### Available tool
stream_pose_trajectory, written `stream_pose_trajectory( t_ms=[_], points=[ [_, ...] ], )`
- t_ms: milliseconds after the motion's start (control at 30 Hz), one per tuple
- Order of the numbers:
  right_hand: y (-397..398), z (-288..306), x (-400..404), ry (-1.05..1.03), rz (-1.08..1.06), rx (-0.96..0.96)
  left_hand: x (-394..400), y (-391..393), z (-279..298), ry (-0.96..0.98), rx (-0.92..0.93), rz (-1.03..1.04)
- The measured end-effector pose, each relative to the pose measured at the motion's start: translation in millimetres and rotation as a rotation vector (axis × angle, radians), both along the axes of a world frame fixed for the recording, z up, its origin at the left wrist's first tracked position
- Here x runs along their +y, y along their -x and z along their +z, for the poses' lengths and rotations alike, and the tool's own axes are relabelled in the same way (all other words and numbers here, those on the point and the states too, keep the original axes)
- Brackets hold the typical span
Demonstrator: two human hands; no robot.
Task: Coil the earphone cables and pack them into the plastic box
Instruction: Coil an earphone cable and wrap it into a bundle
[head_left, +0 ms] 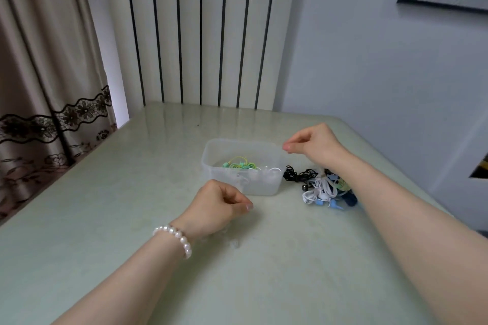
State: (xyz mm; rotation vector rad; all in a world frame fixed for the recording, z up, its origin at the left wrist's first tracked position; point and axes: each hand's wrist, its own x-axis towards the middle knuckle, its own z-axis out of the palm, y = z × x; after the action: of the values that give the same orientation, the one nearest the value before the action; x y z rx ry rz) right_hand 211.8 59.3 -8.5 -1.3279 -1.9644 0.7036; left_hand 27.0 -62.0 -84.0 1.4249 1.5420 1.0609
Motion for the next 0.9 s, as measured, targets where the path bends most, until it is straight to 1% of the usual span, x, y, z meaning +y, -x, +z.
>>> stream_pose_trajectory(
  t_ms=[133,200,300,333,400,467,567,633,700,733,800,900],
  points=[
    [-48.8,-8.4,-14.9,0.062,0.055,-0.145,-1.9,-2.5,0.2,-0.003,0.042,0.004],
    [-62.1,-21.6,-20.0,0.046,0.107,-0.305,-2.4,-2.5,0.6,-0.008,0.033,0.02],
    [-68.7,-45.0,-28.5,-0.127,0.09,-0.691,-2.7,-2.6,0.2,-0.014,0.027,0.047],
    [-68.6,-51.9,-30.7,-0.199,0.076,-0.756,-2.9,-2.7,0.1,-0.016,0.025,0.056],
    [-67.1,-62.7,-31.3,-0.3,0.053,-0.748,-3.7,-3.3,0.8,-0.025,0.01,0.066],
    [-66.3,-66.6,-27.2,-0.35,0.031,-0.611,-4.4,-4.6,2.0,-0.032,-0.009,0.066],
    [-64.3,-56.7,-21.4,-0.328,-0.061,-0.2,-4.3,-4.7,3.7,-0.023,-0.022,0.06],
    [-61.1,-40.8,-22.8,-0.242,-0.108,0.103,-3.4,-2.7,3.5,-0.016,-0.034,0.069],
    [-55.8,-25.0,-29.3,-0.112,-0.1,0.358,-3.0,-1.1,3.5,-0.035,-0.055,0.092],
    [-52.3,-18.7,-34.2,-0.053,-0.073,0.442,-3.1,-1.3,3.9,-0.065,-0.06,0.112],
    [-43.5,-11.4,-43.8,0.046,0.001,0.534,-4.5,-4.4,6.4,-0.138,-0.079,0.148],
    [-27.7,-9.5,-60.6,0.225,0.136,0.625,-8.5,-12.1,12.9,-0.19,-0.208,0.143]
  ],
)
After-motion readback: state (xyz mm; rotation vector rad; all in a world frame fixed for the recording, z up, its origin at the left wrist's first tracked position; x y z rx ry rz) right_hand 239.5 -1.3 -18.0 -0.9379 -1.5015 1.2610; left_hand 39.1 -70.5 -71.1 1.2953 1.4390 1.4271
